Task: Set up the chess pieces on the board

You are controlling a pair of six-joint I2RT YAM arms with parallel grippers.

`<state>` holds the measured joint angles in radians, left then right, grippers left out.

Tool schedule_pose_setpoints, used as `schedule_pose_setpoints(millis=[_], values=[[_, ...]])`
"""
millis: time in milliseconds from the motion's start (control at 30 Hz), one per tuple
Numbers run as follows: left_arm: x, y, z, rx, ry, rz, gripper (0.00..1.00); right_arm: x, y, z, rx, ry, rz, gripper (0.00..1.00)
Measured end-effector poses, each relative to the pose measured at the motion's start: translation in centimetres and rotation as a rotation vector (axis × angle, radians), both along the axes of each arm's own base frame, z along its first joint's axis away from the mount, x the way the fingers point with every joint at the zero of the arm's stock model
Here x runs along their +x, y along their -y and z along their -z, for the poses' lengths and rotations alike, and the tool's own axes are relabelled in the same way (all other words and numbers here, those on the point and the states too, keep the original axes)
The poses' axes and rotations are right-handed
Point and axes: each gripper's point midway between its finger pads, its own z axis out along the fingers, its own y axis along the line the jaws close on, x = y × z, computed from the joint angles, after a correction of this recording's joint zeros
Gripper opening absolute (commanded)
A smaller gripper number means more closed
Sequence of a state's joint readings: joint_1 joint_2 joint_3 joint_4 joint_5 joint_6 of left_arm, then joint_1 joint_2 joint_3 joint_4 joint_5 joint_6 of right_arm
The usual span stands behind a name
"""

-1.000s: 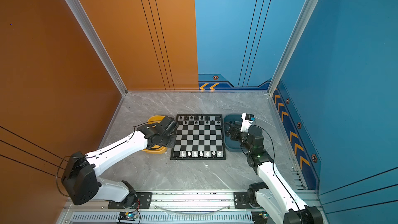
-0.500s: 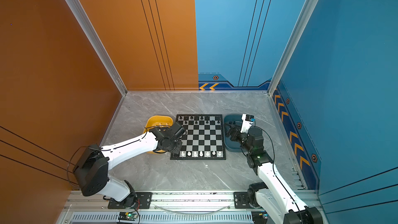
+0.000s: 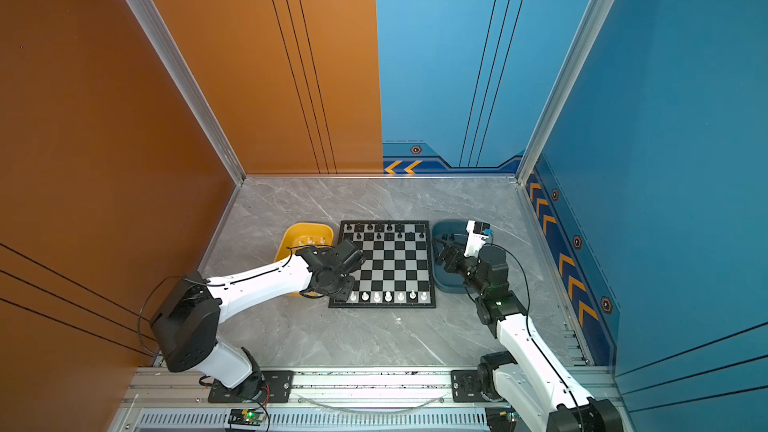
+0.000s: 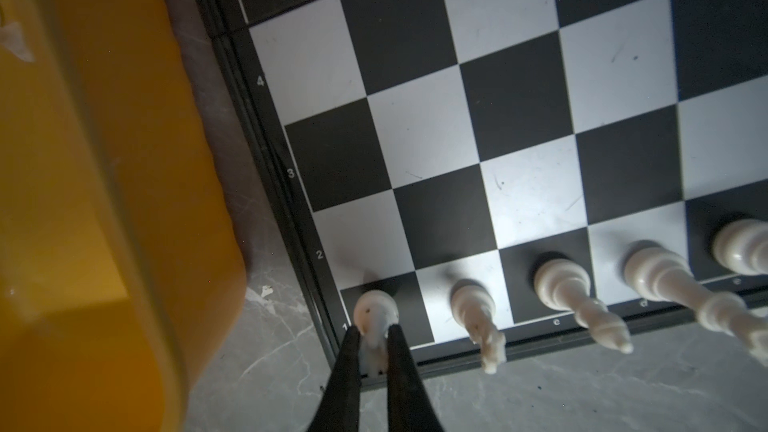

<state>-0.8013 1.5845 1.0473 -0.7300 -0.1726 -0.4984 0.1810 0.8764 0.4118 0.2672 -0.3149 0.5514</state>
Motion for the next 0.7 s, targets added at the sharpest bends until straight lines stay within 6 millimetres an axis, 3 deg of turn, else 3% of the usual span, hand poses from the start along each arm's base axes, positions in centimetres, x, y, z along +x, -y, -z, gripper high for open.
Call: schedule_pose_setpoints(millis=[700], values=[[-1.1, -0.1, 1.0, 0.014, -0.027, -0.006, 0.0, 0.0, 0.0, -0.1, 0.001, 0.003, 0.0, 0.84]])
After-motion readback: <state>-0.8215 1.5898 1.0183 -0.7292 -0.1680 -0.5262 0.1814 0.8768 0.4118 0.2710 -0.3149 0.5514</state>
